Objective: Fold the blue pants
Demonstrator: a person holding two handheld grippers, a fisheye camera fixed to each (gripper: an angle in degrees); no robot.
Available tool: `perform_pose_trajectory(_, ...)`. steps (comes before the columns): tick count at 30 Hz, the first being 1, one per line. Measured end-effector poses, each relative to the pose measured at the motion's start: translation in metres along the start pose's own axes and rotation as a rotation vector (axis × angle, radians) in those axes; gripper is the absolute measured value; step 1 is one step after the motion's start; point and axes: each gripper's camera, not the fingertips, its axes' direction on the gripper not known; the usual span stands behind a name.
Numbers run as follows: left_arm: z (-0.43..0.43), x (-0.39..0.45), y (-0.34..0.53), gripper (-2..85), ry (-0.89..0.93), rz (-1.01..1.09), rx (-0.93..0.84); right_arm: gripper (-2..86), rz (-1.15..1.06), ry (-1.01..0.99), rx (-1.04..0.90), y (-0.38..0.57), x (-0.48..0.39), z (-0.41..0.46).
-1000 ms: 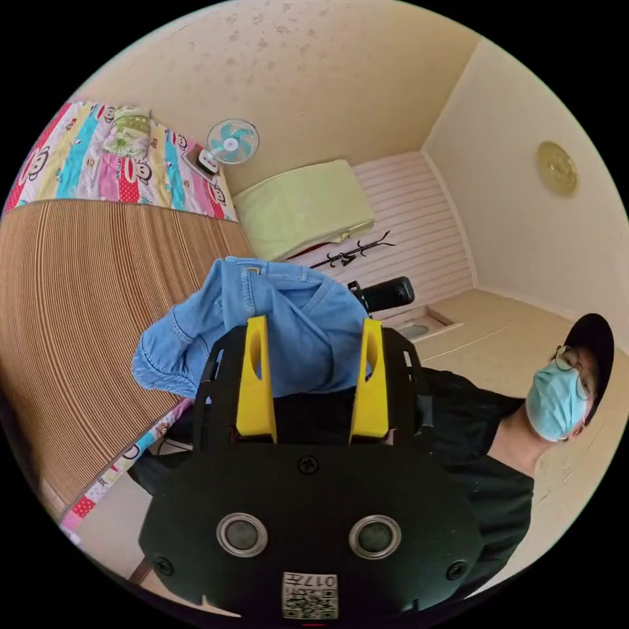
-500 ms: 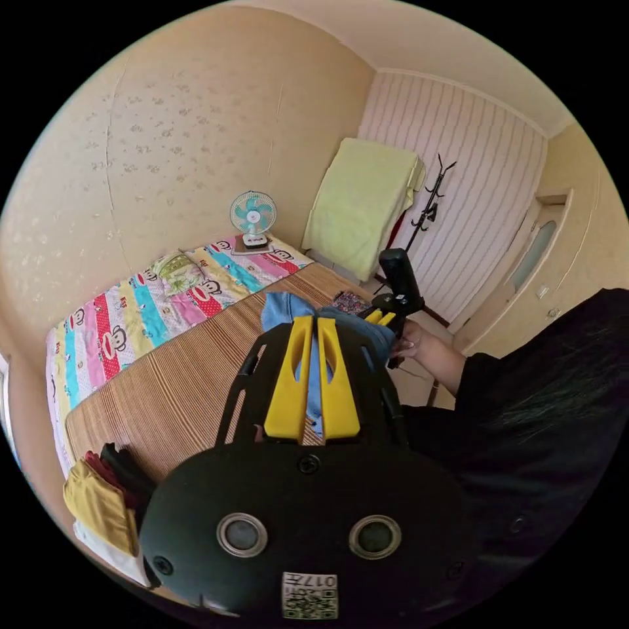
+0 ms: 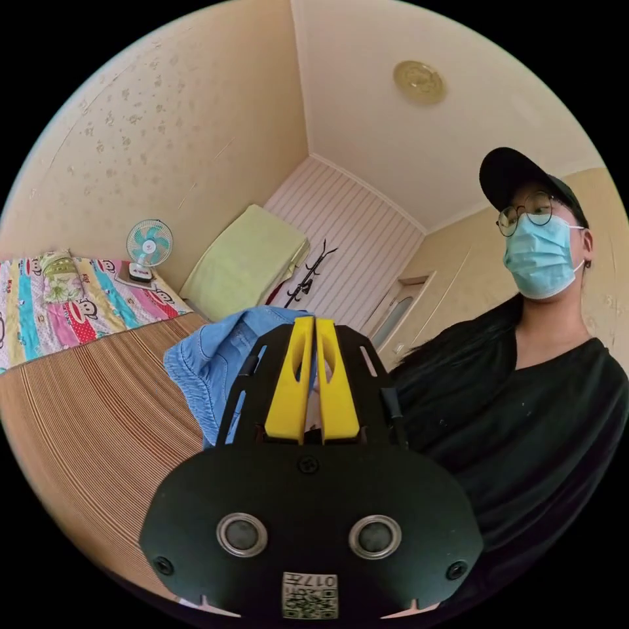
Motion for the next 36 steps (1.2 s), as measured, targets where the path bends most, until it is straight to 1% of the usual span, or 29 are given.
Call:
perform_pose_trajectory(1, -0.015, -0.005, 0.004, -1.0, -0.023, -0.033, 0.045, 11.3, 0.044, 0.205, -0.125, -0.013, -0.005, 0.005)
perform_pose_trajectory(2, -0.023, -0.009, 0.006, -1.0, -0.034, -0.052, 0.073, 11.5, 0.060, 0.343, -0.185, -0.019, -0.008, 0.009)
perform_pose_trajectory(4, -0.055, -0.023, 0.013, -1.0, -0.038, -0.119, 0.179, 11.8, 0.056, 0.865, -0.361, -0.036, -0.023, 0.026)
perform_pose_trajectory(5, -0.061, -0.024, 0.014, -1.0, -0.042, -0.124, 0.196, 11.7, 0.039, 0.974, -0.398, -0.039, -0.026, 0.031)
perform_pose_trajectory(6, -0.069, -0.022, 0.013, -1.0, -0.065, -0.109, 0.204, 11.7, 0.030, 1.185, -0.415, -0.045, -0.031, 0.039)
perform_pose_trajectory(7, -0.070, -0.015, 0.010, -1.0, -0.092, -0.074, 0.183, 11.5, 0.032, 1.344, -0.340, -0.051, -0.035, 0.041)
perform_pose_trajectory(8, -0.068, -0.012, 0.007, -1.0, -0.101, -0.056, 0.165, 11.3, 0.036, 1.386, -0.274, -0.053, -0.038, 0.040)
perform_pose_trajectory(9, -0.061, -0.006, 0.003, -1.0, -0.105, -0.021, 0.120, 11.1, 0.062, 1.374, -0.136, -0.055, -0.041, 0.031)
perform_pose_trajectory(10, -0.051, 0.001, -0.002, -1.0, -0.099, 0.015, 0.075, 11.5, 0.148, 1.243, -0.001, -0.058, -0.037, 0.015)
perform_pose_trajectory(11, -0.046, 0.004, -0.003, -1.0, -0.091, 0.033, 0.058, 12.0, 0.209, 1.130, 0.071, -0.058, -0.032, 0.005)
perform_pose_trajectory(12, -0.038, 0.010, -0.005, -1.0, -0.069, 0.066, 0.035, 13.3, 0.307, 0.794, 0.198, -0.054, -0.015, -0.016)
perform_pose_trajectory(13, -0.033, 0.015, -0.005, -1.0, -0.035, 0.098, 0.025, 14.8, 0.369, 0.409, 0.270, -0.048, 0.014, -0.026)
perform_pose_trajectory(14, -0.031, 0.018, -0.005, -1.0, -0.015, 0.116, 0.023, 15.4, 0.416, 0.240, 0.290, -0.045, 0.032, -0.026)
perform_pose_trajectory(15, -0.028, 0.023, -0.005, -1.0, 0.029, 0.152, 0.019, 16.8, 0.487, -0.005, 0.286, -0.039, 0.067, -0.017)
perform_pose_trajectory(16, -0.025, 0.028, -0.004, -1.0, 0.080, 0.188, 0.010, 17.3, 0.529, -0.165, 0.238, -0.035, 0.096, 0.002)
perform_pose_trajectory(17, -0.023, 0.030, -0.004, -1.0, 0.108, 0.204, -0.001, 17.5, 0.554, -0.261, 0.208, -0.033, 0.110, 0.014)
perform_pose_trajectory(19, -0.010, 0.035, -0.004, -1.0, 0.200, 0.238, -0.076, 16.2, 0.642, -0.773, 0.144, -0.019, 0.150, 0.066)
perform_pose_trajectory(21, -0.002, 0.039, -0.003, -0.9, 0.200, 0.242, -0.134, 12.6, 0.646, -0.980, 0.107, -0.016, 0.152, 0.092)
perform_pose_trajectory(23, -0.003, 0.045, -0.001, -0.8, 0.200, 0.270, -0.182, 7.4, 0.571, -0.931, 0.077, -0.026, 0.136, 0.087)
perform_pose_trajectory(24, -0.009, 0.052, 0.002, -0.5, 0.233, 0.309, -0.211, 4.6, 0.503, -0.890, 0.153, -0.032, 0.124, 0.069)
perform_pose_trajectory(25, -0.016, 0.059, 0.004, -0.1, 0.264, 0.346, -0.249, 4.0, 0.420, -0.923, 0.259, -0.038, 0.112, 0.047)
perform_pose_trajectory(26, -0.020, 0.062, 0.006, 0.2, 0.268, 0.356, -0.270, 3.7, 0.369, -0.948, 0.303, -0.042, 0.105, 0.036)
perform_pose_trajectory(27, -0.027, 0.065, 0.007, 1.6, 0.239, 0.353, -0.309, 3.3, 0.247, -0.990, 0.375, -0.051, 0.089, 0.013)
perform_pose_trajectory(28, -0.034, 0.063, 0.007, 3.8, 0.171, 0.307, -0.342, 3.0, 0.136, -1.011, 0.417, -0.060, 0.072, -0.007)
perform_pose_trajectory(29, -0.038, 0.059, 0.007, 5.4, 0.132, 0.271, -0.349, 2.8, 0.094, -1.008, 0.425, -0.064, 0.063, -0.015)
perform_pose_trajectory(30, -0.048, 0.048, 0.004, 8.5, 0.087, 0.193, -0.337, 2.6, 0.032, -0.966, 0.420, -0.074, 0.045, -0.028)
perform_pose_trajectory(32, -0.067, 0.028, 0.001, 11.7, 0.083, 0.077, -0.265, 2.4, -0.036, -0.895, 0.412, -0.085, 0.020, -0.039)
perform_pose_trajectory(34, -0.084, -0.003, -0.002, 12.8, 0.089, -0.056, -0.167, 2.3, -0.128, -0.987, 0.393, -0.101, -0.001, -0.040)
perform_pose_trajectory(36, -0.090, -0.018, -0.005, 14.7, 0.026, -0.118, -0.134, 2.1, -0.141, -0.996, 0.356, -0.116, -0.012, -0.039)
